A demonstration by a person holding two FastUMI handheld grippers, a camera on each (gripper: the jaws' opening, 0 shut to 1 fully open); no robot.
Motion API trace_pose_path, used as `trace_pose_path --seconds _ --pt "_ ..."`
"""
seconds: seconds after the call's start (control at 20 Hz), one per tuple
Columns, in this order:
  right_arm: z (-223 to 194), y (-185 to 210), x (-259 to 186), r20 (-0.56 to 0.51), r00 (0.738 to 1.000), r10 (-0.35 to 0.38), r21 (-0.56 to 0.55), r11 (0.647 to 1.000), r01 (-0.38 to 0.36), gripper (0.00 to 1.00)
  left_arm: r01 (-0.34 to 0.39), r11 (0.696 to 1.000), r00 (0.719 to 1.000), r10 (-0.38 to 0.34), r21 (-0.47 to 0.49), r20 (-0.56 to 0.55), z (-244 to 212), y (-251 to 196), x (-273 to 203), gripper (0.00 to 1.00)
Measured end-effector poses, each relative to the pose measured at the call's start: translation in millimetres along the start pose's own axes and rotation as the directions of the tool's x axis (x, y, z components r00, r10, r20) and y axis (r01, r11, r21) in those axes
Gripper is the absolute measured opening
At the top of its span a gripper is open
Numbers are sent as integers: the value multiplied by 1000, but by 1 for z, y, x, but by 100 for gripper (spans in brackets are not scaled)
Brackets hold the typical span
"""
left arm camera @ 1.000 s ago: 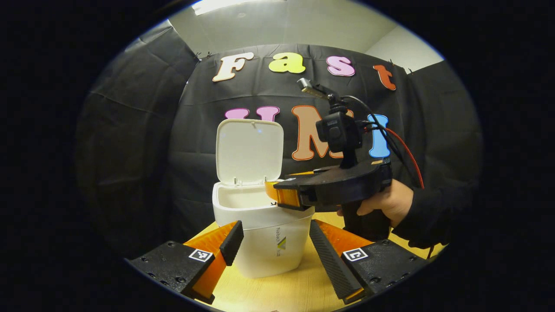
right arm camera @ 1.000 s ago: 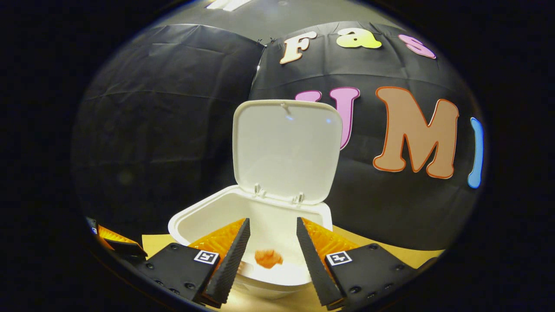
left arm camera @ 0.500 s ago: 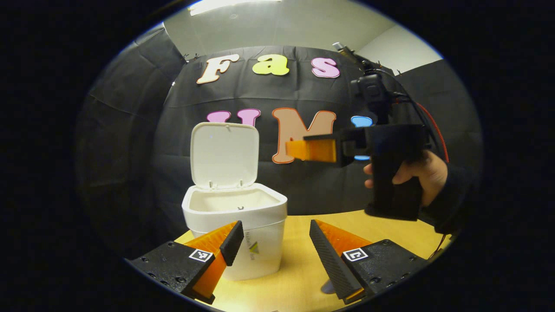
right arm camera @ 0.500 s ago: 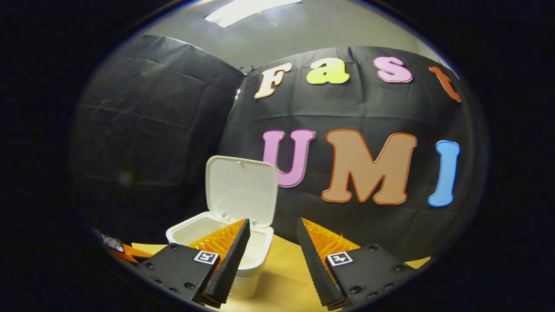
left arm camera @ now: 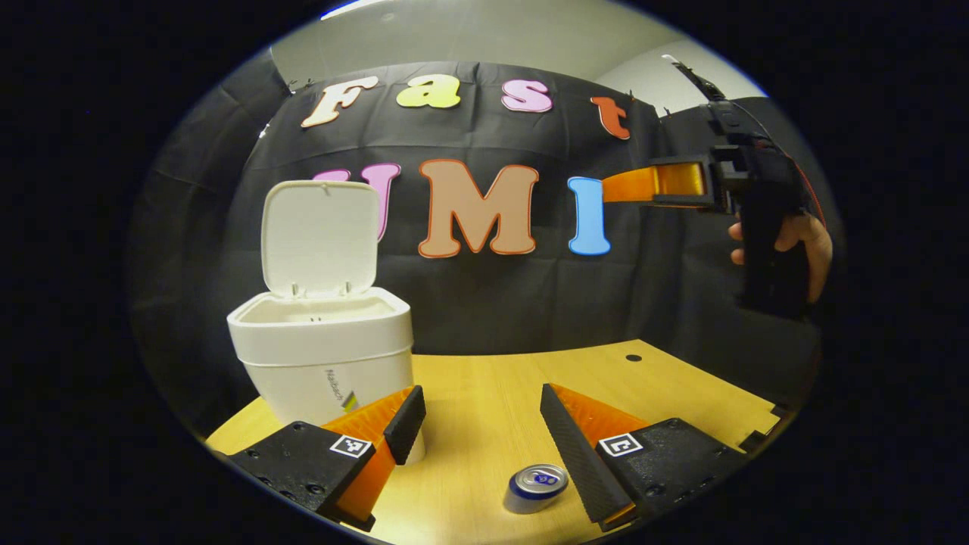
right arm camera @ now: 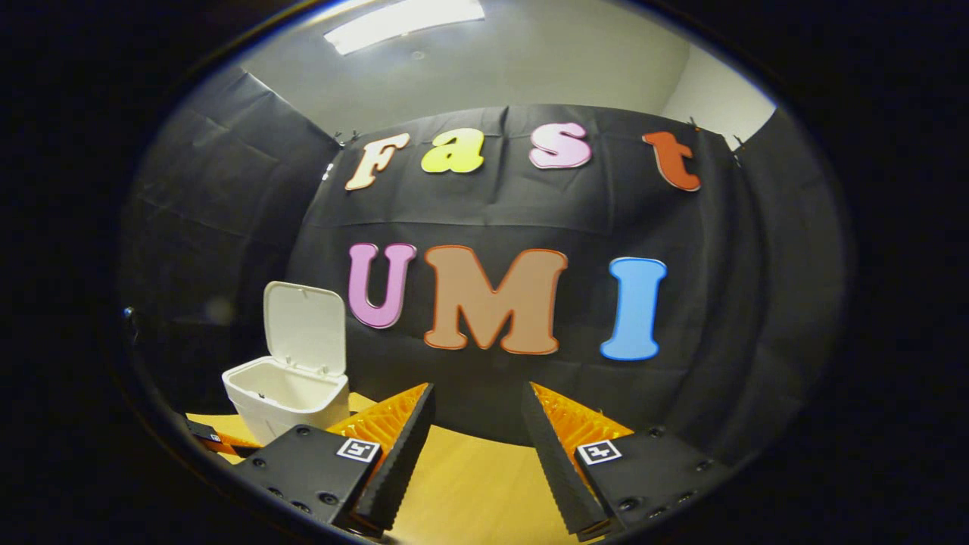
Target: Press the lid of the desktop garbage bin to open it, pick up the crumpled paper on the desktop and throw it into the bin, then pick up the pop can on the desktop and drop it into the bin, and finally close the garbage bin lid.
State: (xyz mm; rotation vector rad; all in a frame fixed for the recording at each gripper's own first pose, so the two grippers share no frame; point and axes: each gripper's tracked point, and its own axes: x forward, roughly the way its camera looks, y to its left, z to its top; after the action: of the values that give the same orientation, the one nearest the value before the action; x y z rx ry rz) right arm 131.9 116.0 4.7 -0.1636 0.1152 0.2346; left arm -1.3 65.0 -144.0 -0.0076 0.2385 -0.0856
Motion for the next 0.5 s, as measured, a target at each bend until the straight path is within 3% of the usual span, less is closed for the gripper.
trace_pose_path --seconds 0.05,0.2,0.5 --pt "-11 -15 -7 -19 999 -27 8 1000 28 80 6 1000 1000 -6 0 -19 -9 -6 3 94" --pt "-46 -48 -27 -99 992 -81 22 996 84 80 22 1000 996 -22 -1 -84 -39 -21 10 93" --pt "-93 -70 -60 -214 971 -101 39 993 112 80 34 999 976 -29 18 -214 -100 -35 18 93"
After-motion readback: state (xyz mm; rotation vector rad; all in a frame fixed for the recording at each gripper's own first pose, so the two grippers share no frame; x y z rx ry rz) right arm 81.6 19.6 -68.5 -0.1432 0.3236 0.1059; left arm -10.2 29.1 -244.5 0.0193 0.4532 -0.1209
